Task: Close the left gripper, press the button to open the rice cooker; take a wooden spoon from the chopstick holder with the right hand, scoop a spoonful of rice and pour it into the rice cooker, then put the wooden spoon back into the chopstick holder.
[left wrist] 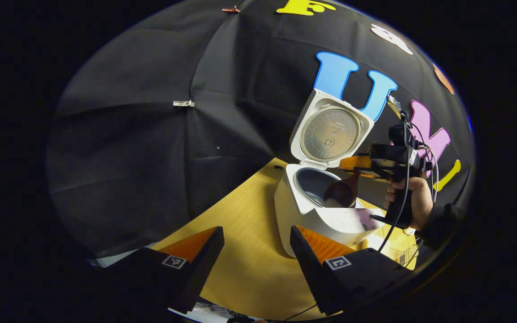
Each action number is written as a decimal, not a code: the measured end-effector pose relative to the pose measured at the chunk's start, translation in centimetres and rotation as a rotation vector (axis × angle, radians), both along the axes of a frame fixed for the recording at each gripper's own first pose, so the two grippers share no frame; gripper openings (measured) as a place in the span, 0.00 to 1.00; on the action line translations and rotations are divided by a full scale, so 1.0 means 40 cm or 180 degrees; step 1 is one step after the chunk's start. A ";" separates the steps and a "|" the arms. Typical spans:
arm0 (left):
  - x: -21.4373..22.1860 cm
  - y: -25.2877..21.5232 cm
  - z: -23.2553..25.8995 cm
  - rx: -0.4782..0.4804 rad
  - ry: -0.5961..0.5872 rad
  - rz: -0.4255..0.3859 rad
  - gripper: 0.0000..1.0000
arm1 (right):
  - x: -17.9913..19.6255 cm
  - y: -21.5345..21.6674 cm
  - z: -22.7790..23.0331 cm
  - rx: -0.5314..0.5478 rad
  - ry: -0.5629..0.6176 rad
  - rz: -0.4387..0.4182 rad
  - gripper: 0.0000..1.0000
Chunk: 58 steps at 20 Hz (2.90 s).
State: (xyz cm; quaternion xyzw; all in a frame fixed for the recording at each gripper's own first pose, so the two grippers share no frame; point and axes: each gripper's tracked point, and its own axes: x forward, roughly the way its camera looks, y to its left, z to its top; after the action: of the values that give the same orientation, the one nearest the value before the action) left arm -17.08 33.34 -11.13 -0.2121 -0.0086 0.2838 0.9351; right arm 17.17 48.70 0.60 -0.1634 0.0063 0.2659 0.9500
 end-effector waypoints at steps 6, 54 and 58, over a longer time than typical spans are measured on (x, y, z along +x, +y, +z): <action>0.004 0.000 -0.027 -0.0102 -0.0017 0.0002 0.96 | -0.035 0.042 -0.021 -0.0551 -0.0472 0.0295 0.23; 0.194 -0.354 0.268 0.0722 -0.0066 -0.0548 0.95 | -0.110 -1.048 0.407 0.1158 -0.0449 -0.1139 0.22; 0.230 -0.405 0.271 0.0671 -0.0021 -0.0590 0.96 | -0.084 -1.225 0.371 0.1287 -0.0385 -0.1438 0.22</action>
State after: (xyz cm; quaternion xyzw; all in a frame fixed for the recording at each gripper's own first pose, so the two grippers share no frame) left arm -7.88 17.13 -0.29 -0.1136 -0.0217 0.1930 0.9744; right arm 13.83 -0.29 15.44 0.0190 -0.0671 0.0336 0.9970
